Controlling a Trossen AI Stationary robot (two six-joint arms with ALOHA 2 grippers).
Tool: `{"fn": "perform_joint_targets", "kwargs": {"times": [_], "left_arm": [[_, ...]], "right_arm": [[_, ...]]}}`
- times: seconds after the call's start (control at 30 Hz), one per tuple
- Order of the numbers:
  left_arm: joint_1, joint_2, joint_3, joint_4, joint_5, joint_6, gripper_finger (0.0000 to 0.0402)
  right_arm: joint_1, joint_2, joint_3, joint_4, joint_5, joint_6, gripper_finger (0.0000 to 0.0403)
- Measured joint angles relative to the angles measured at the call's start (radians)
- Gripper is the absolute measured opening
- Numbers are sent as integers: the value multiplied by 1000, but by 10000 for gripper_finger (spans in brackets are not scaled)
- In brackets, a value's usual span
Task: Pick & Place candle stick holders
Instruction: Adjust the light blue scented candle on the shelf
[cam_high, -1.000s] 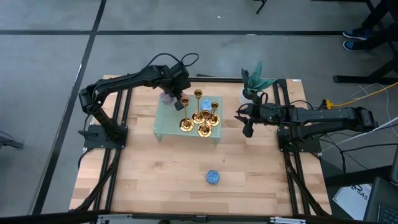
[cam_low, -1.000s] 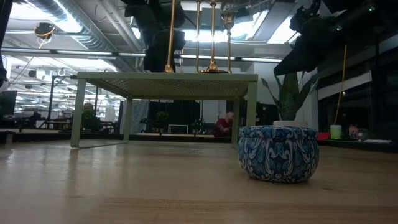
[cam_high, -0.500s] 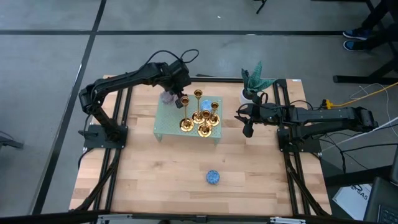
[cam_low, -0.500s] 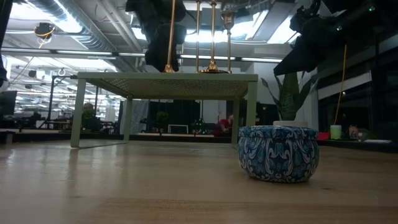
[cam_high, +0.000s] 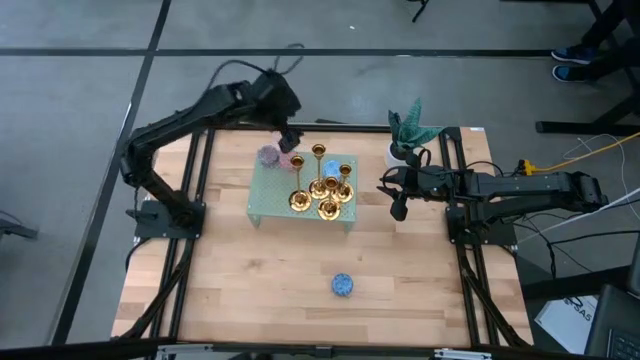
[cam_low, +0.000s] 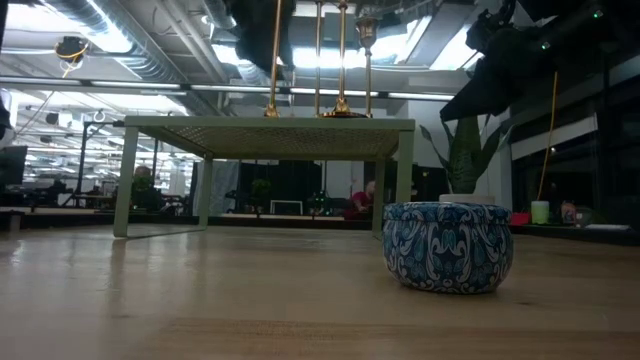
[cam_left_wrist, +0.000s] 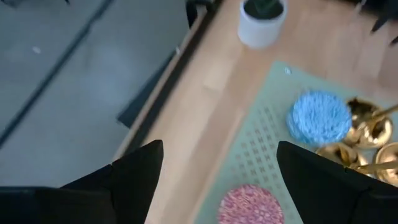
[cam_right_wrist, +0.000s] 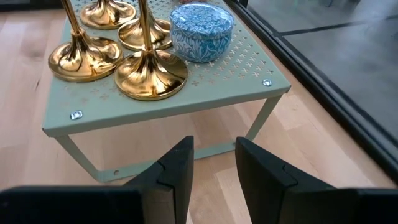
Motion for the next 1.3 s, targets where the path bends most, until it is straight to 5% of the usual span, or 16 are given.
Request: {"fn": "perform_joint_targets", "kwargs": {"times": [0.23, 0.57, 0.87, 1.03, 1.17, 1.3], "left_arm": [[46, -123, 21, 0, -6, 23, 313], [69, -253, 21, -65, -23, -26, 313], [69, -270, 21, -140, -38, -61, 313], [68, -270, 21, -152, -38, -68, 313], [69, -270, 21, -152, -38, -77, 313], [69, -270, 21, -152, -53, -78, 313]], "right_arm": [[0, 0, 0, 0, 0, -150, 122], [0, 0, 0, 0, -3, -151, 122], [0, 4, 0, 30, -9, -146, 122], [0, 5, 0, 97, -118, -71, 122], [0, 5, 0, 167, -191, -176, 122], [-15, 7, 27, 153, -128, -229, 122]]}}
